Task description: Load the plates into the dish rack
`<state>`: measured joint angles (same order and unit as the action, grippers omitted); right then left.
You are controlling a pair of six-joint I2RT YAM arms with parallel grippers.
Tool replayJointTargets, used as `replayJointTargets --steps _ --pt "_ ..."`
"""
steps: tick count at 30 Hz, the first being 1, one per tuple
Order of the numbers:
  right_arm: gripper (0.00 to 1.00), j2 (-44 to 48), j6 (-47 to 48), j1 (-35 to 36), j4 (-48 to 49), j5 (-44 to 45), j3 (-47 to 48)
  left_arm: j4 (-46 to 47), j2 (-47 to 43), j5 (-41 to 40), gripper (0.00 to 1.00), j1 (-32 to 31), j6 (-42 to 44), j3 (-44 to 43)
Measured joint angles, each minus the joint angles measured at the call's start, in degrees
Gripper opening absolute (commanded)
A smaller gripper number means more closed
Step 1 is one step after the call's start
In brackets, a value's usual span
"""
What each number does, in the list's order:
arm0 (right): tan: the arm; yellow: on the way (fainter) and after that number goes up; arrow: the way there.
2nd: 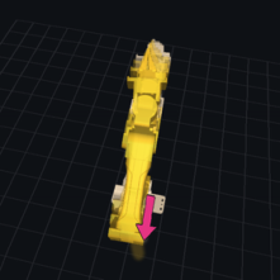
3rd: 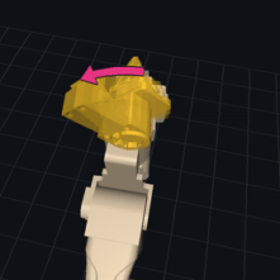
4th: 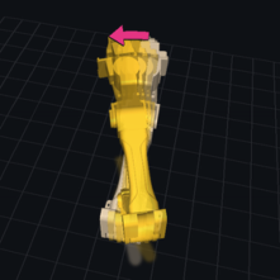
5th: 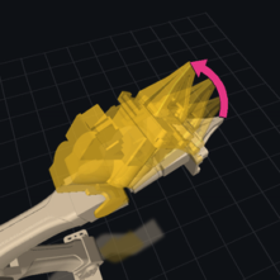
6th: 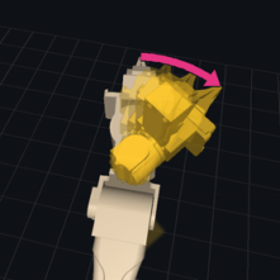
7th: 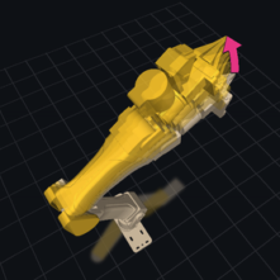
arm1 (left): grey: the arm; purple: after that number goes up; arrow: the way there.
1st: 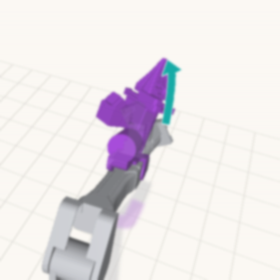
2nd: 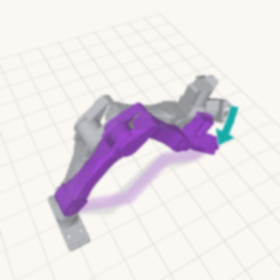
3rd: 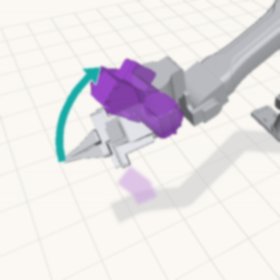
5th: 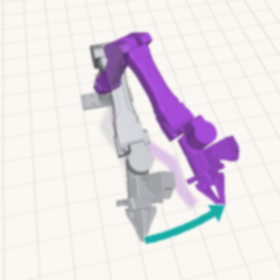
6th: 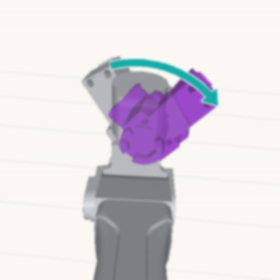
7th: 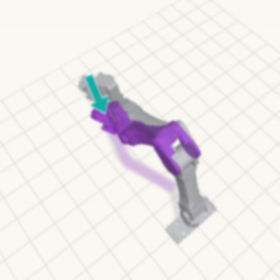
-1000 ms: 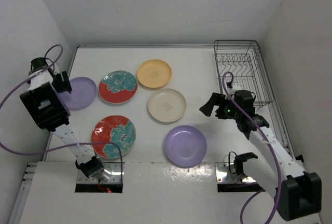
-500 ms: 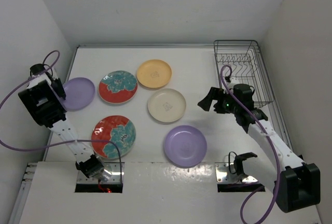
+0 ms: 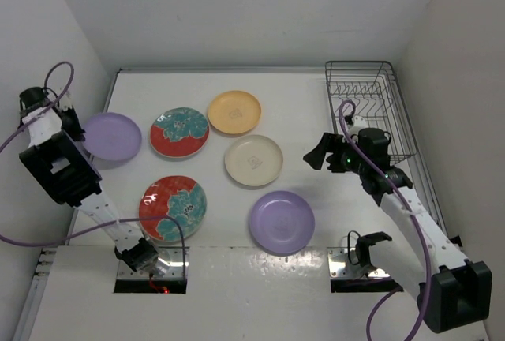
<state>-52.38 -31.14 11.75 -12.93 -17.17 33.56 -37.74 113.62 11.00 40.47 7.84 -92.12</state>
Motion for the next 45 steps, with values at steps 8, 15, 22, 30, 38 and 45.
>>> replayJointTargets --steps 8,15,22,30,38,45 --pt "0.90 -8.66 1.68 5.49 -4.35 2.23 12.63 -1.60 -18.43 8.83 0.00 -15.78 3.39 -10.03" --pt "0.93 -17.40 -1.18 10.27 0.76 -0.61 24.85 -4.61 -21.22 17.90 0.00 -38.47 5.20 -10.91" --pt "0.88 -28.70 -5.25 14.45 5.77 -2.45 33.07 -10.12 -18.08 19.76 0.00 -43.19 5.62 -8.57" --pt "0.70 -40.06 -9.40 16.44 10.82 -5.20 33.46 -10.60 -18.05 21.75 0.00 -44.52 5.62 -6.86" --pt "0.00 -48.09 -12.94 16.52 14.99 -10.08 38.21 -10.58 -17.57 22.21 0.11 -44.87 5.68 -5.73" --pt "0.00 -47.98 -9.57 14.95 9.73 -6.51 40.87 -10.67 -15.50 17.86 0.96 -44.09 5.75 -6.10"
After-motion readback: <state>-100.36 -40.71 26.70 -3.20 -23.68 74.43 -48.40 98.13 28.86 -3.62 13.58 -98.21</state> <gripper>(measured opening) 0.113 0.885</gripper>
